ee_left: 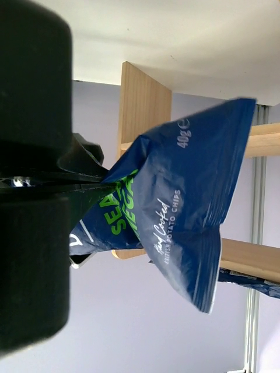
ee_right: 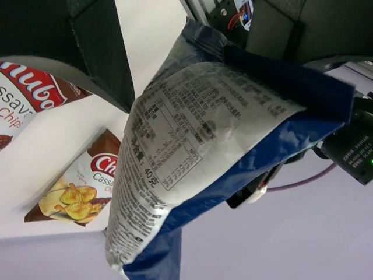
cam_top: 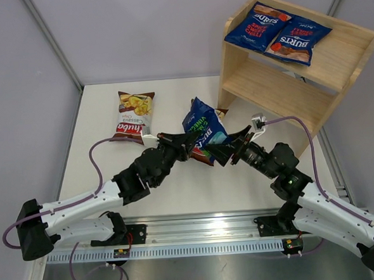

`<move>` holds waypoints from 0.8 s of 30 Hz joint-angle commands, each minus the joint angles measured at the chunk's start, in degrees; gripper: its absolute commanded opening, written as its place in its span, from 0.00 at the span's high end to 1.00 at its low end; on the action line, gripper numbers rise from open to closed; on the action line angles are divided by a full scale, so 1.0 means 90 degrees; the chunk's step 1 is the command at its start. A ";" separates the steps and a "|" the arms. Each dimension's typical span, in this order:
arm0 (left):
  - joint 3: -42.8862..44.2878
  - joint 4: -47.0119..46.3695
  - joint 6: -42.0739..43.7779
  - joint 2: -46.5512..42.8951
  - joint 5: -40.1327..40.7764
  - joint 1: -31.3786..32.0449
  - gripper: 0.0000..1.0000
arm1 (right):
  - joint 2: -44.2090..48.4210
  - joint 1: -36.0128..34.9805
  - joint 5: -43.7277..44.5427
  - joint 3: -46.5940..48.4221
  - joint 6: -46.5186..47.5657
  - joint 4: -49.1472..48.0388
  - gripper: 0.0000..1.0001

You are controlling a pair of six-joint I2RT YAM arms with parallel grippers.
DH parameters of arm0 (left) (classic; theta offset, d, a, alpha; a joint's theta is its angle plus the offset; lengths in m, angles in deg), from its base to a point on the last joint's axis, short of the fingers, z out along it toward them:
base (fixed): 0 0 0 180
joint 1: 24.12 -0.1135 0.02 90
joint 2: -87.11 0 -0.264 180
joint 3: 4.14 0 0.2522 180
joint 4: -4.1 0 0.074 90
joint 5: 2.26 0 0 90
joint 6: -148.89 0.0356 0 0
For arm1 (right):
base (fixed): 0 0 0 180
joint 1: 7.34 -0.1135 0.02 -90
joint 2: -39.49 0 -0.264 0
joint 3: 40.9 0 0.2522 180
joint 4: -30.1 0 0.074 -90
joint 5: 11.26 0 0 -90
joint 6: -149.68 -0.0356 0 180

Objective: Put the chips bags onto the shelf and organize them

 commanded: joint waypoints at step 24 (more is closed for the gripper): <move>-0.0364 -0.0646 0.1349 -0.0510 0.0793 0.0262 0.01 | 0.0942 -0.0086 -0.0398 0.0015 0.0677 -0.0436 1.00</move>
